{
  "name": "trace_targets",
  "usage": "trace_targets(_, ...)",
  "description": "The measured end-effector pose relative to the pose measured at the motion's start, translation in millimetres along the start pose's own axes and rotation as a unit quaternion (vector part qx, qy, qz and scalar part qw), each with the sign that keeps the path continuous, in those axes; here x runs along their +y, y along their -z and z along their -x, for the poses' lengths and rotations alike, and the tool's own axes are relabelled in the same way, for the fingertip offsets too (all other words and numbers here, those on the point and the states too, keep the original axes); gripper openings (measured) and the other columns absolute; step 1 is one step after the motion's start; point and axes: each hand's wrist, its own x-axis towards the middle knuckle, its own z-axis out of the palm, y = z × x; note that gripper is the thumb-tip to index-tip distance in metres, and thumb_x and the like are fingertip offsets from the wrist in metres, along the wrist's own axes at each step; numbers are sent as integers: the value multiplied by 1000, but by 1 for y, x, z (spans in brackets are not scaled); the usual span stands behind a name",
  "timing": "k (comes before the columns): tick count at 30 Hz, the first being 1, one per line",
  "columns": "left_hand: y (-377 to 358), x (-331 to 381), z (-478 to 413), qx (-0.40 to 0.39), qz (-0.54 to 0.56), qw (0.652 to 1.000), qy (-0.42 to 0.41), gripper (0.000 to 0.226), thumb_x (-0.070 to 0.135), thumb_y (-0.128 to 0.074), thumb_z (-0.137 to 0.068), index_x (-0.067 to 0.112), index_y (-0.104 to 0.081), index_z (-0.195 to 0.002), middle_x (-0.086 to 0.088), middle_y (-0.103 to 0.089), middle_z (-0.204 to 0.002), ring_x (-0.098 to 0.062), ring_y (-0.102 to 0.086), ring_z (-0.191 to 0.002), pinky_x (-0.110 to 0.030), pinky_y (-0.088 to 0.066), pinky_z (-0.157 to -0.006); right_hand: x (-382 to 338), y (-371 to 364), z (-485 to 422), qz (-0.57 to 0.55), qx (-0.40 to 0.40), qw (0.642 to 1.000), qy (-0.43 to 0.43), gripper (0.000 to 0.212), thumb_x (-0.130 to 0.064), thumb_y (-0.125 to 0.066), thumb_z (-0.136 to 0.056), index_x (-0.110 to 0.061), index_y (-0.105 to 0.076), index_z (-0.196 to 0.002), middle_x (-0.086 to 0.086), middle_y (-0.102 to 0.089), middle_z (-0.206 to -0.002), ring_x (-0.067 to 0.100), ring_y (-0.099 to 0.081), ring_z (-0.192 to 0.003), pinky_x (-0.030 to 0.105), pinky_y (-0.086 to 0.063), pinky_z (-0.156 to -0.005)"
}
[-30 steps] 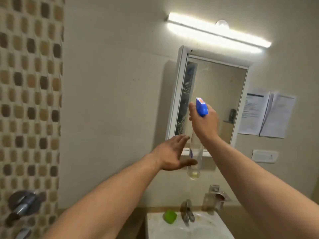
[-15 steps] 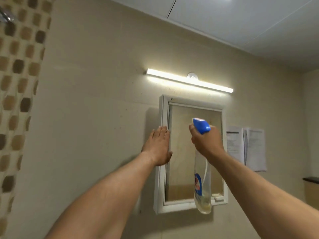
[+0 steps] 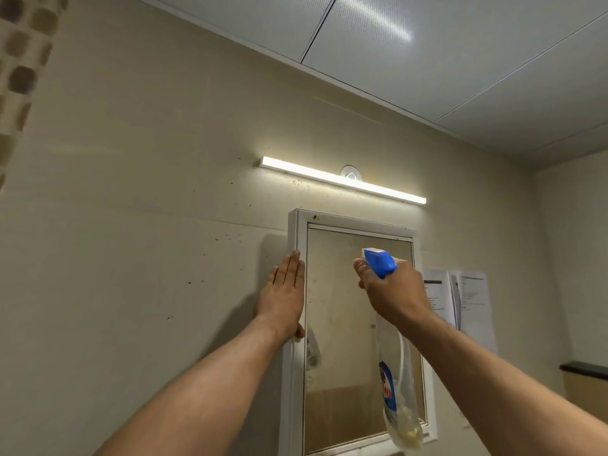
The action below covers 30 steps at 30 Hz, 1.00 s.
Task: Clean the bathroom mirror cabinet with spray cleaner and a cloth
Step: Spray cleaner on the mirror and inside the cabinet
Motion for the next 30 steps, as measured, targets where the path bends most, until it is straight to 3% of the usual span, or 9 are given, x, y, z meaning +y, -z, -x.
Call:
trace_targets(4, 0, -2, -3, 2, -26, 1000, 1, 149, 68, -77, -74, -1, 29, -152, -21, 40, -158, -35, 29, -151, -48, 5, -128, 10, 0, -18, -18, 13, 999, -33, 37, -42, -63, -100, -10, -58, -81, 10, -58, -68, 16, -51, -58, 29, -47, -59)
trace_targets(8, 0, -1, -4, 10, -66, 998, -7, 151, 72, -74, -73, -2, 33, -148, -22, 42, -157, -37, 31, -150, -51, 3, -128, 36, 24, -42, -52, 73, 988, -125, 44, -46, -65, -98, -1, -65, -92, 19, -71, -86, 21, -56, -64, 28, -44, -57)
trace_targets(11, 4, 4, -12, 19, -64, 998, -13, 151, 73, -74, -73, -2, 34, -148, -22, 41, -157, -36, 31, -150, -50, 4, -128, 56, 42, -56, -45, 99, 984, -142, 42, -45, -66, -97, -8, -58, -79, 12, -59, -70, 21, -52, -58, 32, -48, -59)
trace_targets(16, 11, 15, -19, 2, -70, 998, 2, 152, 71, -77, -72, -2, 34, -148, -23, 38, -159, -37, 28, -152, -51, 0, -128, 83, 63, -66, -43, 135, 975, -172, 49, -46, -68, -96, 2, -65, -92, 23, -69, -85, 26, -59, -67, 47, -60, -78)
trace_targets(19, 11, 15, -17, -7, -82, 997, 12, 153, 68, -80, -70, -3, 30, -151, -23, 36, -160, -37, 27, -153, -50, -2, -129, 98, 75, -64, -19, 155, 969, -191, 47, -48, -66, -95, -6, -58, -75, 22, -71, -82, 30, -60, -65, 47, -60, -74)
trace_targets(25, 13, 23, -13, -19, -83, 996, 31, 151, 62, -83, -72, -3, 27, -153, -23, 33, -162, -36, 23, -154, -49, -3, -129, 126, 89, -59, -61, 157, 957, -234, 42, -45, -69, -95, -3, -61, -89, 24, -74, -98, 42, -73, -91, 55, -61, -84)
trace_targets(30, 9, 30, -4, -27, -78, 996, 38, 147, 60, -81, -76, -2, 27, -154, -23, 34, -161, -36, 25, -154, -48, -2, -129, 149, 78, -46, -73, 130, 959, -242, 42, -43, -69, -96, -1, -66, -92, 22, -74, -93, 27, -65, -70, 52, -63, -81)
